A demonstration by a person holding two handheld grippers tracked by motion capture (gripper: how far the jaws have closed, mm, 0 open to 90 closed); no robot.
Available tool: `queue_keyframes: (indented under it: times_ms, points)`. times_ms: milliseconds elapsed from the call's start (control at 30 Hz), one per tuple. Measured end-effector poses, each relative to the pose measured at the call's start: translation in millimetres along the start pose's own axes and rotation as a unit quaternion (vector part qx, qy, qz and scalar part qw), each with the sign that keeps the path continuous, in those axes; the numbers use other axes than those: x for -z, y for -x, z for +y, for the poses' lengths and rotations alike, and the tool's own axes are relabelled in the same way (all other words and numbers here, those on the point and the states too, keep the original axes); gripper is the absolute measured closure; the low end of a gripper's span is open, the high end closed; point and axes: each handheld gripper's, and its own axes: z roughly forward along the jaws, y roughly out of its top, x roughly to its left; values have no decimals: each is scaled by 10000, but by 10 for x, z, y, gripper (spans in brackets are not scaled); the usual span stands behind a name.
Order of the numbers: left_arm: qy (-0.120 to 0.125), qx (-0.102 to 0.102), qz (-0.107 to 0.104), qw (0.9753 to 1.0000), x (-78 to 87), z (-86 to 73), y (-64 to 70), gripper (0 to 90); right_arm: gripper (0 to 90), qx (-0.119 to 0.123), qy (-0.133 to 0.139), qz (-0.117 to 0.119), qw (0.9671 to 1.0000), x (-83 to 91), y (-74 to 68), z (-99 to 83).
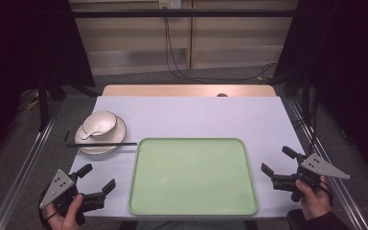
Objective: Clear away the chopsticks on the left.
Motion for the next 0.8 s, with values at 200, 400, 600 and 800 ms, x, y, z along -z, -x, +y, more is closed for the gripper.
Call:
queue_keyframes:
  times_ms: [200,400,600,800]
  points:
    - [-71,-43,-58,9999,-19,6,32,14,9,-9,14,71,10000,5,-20,1]
    - [-144,-32,-165,9998,-56,10,12,13,14,-15,92,-44,9999,36,-11,0]
    - [-430,-125,-517,9977,-99,33,-56,16,14,-26,103,-59,9999,23,-25,0]
    - [-793,-242,-622,9946,-126,146,-147,18,14,46,58,-68,9999,0,-26,-7]
